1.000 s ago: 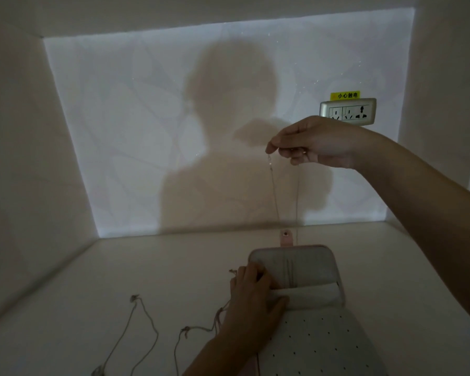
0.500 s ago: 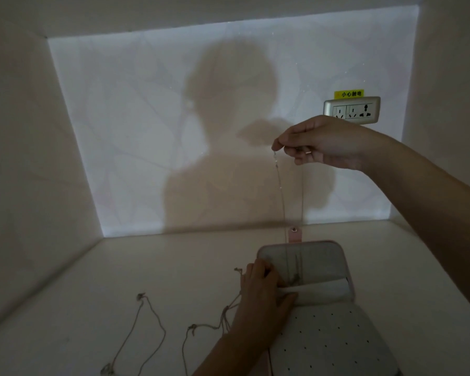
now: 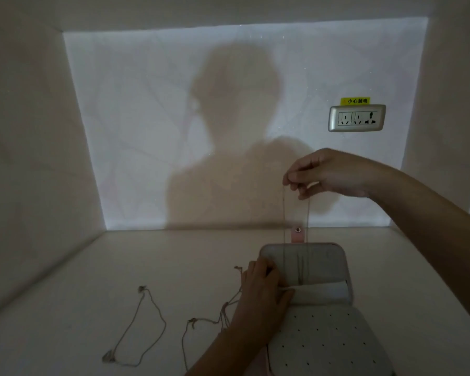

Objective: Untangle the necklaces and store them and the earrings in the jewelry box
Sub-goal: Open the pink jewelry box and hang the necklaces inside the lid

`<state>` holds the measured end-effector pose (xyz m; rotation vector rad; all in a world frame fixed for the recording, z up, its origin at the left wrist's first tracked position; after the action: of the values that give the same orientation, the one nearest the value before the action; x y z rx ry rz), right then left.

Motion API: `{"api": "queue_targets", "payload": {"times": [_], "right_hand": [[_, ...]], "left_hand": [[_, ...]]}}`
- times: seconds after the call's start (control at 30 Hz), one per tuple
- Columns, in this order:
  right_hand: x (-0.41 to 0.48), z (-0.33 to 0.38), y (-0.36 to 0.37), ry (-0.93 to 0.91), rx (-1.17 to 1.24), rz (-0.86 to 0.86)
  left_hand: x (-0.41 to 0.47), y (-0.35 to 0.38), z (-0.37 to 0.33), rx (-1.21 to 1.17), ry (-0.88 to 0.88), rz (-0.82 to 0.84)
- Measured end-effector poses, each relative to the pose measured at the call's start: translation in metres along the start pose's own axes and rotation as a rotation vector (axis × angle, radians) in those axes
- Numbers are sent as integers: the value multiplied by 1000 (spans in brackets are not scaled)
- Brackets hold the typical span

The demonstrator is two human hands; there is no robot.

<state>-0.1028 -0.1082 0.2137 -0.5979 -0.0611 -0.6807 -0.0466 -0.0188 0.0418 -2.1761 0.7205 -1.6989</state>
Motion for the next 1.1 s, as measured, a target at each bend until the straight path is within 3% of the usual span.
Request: {"api": "queue_targets", "payload": {"times": [0.2, 0.4, 0.53, 0.7, 0.87, 1.1], "right_hand": [[-7, -17, 9, -70, -316, -100], [-13, -29, 18, -107, -311, -68], [-17, -39, 29, -137, -392, -5], [-19, -49, 36, -181, -413, -53], [-22, -47, 45, -333, -580, -115], [-34, -64, 80, -571, -842, -47]], "left_hand": [[-2, -1, -4, -43, 12, 33], [-3, 4, -1, -51, -24, 97], [-3, 1, -2, -46, 4, 27], [-2, -3, -3, -22, 31, -19], [-2, -7, -5, 2, 65, -64], [-2, -8, -5, -9, 68, -77]]}}
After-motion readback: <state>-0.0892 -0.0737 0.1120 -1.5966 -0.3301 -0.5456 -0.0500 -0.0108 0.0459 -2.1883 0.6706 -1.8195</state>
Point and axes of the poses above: each hand's wrist, its own x-axis towards the middle knuckle, its own y-axis out of the palm, z = x × y, the point moved 10 cm from there along x, towards the middle knuckle, and after that the axes turned 6 degrees about -z, right-handed, at the moved point
